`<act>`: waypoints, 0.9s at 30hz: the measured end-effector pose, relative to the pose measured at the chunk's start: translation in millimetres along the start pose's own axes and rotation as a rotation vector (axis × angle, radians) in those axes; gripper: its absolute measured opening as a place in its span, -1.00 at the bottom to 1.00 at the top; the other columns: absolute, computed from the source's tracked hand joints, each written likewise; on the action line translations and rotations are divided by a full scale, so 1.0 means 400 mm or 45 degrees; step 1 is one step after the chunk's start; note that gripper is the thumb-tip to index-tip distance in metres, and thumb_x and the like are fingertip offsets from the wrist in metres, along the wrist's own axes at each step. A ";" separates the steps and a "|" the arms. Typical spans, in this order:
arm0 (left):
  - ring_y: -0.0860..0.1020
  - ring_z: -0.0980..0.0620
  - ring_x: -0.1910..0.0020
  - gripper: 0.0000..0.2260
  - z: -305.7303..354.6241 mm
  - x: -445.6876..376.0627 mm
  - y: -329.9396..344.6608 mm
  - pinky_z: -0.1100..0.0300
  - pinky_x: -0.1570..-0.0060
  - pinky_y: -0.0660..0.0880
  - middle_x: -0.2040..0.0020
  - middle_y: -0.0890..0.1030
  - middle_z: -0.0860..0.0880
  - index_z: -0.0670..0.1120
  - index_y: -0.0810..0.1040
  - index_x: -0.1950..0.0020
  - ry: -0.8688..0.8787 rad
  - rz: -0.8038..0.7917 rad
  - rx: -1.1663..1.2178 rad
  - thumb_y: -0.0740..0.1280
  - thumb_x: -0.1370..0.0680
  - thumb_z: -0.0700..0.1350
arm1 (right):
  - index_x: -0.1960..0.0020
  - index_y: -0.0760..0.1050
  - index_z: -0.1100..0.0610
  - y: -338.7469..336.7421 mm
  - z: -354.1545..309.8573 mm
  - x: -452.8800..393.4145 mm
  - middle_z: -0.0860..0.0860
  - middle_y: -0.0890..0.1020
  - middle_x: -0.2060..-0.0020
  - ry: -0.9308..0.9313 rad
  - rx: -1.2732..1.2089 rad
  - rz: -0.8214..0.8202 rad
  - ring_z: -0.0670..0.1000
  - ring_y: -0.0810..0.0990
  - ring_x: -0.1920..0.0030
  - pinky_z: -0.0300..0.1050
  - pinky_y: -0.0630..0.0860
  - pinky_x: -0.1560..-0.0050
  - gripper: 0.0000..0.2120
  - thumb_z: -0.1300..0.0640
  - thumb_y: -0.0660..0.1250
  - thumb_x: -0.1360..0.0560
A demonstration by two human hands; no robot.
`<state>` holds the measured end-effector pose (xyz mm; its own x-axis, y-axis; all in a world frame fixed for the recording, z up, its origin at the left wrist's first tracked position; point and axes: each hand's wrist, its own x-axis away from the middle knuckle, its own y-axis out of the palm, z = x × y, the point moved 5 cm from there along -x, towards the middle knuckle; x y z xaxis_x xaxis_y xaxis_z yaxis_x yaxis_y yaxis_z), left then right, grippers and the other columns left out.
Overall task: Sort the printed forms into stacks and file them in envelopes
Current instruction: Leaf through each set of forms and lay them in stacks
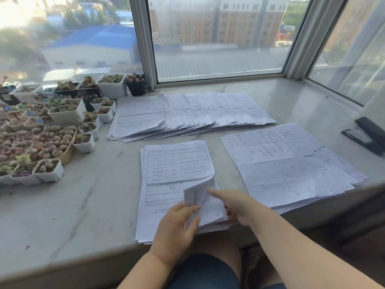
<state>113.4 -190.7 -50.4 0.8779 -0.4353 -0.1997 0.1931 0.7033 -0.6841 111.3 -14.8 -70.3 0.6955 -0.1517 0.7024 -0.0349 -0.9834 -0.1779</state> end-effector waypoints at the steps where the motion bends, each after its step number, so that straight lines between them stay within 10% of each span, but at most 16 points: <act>1: 0.51 0.06 -0.15 -0.64 0.016 0.007 0.002 0.23 -0.17 0.43 -0.20 0.57 0.04 -0.03 0.55 -0.29 0.109 0.030 -0.112 0.35 -0.50 -0.21 | -0.09 0.59 0.13 0.007 -0.004 0.000 0.08 0.68 0.08 -0.061 0.108 0.001 0.09 0.65 0.08 0.00 0.62 0.10 -0.74 0.00 0.39 -0.49; 4: 0.42 0.04 -0.30 -0.25 0.042 0.021 0.007 0.26 -0.30 0.32 -0.42 0.40 0.01 -0.02 0.20 -0.52 0.340 0.036 -0.174 0.30 -0.38 -0.41 | 0.04 0.56 0.09 0.016 -0.018 0.007 0.11 0.68 0.09 -0.200 0.247 0.104 0.09 0.65 0.08 -0.04 0.61 0.15 -0.86 0.27 0.28 -0.48; 7: 0.59 -0.04 -0.06 -0.12 0.025 0.025 -0.016 0.23 -0.07 0.48 -0.22 0.59 -0.08 0.02 0.08 -0.53 0.256 0.167 -0.114 0.32 -0.33 -0.50 | -0.02 0.56 0.22 -0.036 -0.035 0.021 0.24 0.64 0.03 -0.270 0.036 0.219 0.13 0.62 0.11 -0.09 0.61 0.30 -0.80 0.36 0.23 -0.47; 13: 0.58 -0.01 0.19 -0.55 0.026 0.030 -0.017 0.22 0.29 0.56 0.04 0.66 0.03 -0.11 0.65 -0.05 0.396 0.072 -0.387 0.53 -0.21 -0.38 | 0.00 0.55 0.21 -0.327 -0.131 0.157 0.02 0.56 0.25 -0.602 -0.426 0.835 0.03 0.54 0.29 -0.28 0.49 0.57 -0.85 0.35 0.23 -0.52; 20: 0.46 -0.01 0.14 -0.61 0.056 0.044 0.000 0.18 0.11 0.44 0.13 0.56 -0.01 -0.08 0.62 0.16 0.493 0.141 -0.570 0.55 -0.08 -0.34 | 0.06 0.52 0.23 -0.148 -0.176 0.156 0.14 0.60 0.27 -0.523 -0.426 0.380 -0.02 0.59 0.55 -0.31 0.42 0.59 -0.80 0.43 0.16 -0.51; 27: 0.27 -0.13 -0.42 -0.37 0.048 0.053 -0.004 -0.10 -0.44 0.10 -0.42 0.31 -0.08 -0.07 0.32 -0.40 0.539 0.304 -0.597 0.22 -0.32 -0.32 | -0.06 0.60 0.15 0.048 -0.028 0.072 0.12 0.67 0.02 -0.218 0.050 0.093 0.12 0.65 0.06 -0.01 0.65 0.06 -0.78 0.30 0.22 -0.54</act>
<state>140.0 -190.2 -40.2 0.6072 -0.5479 -0.5754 -0.2793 0.5308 -0.8001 122.5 -39.3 -45.9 0.8043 -0.2004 0.5594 -0.0640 -0.9652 -0.2537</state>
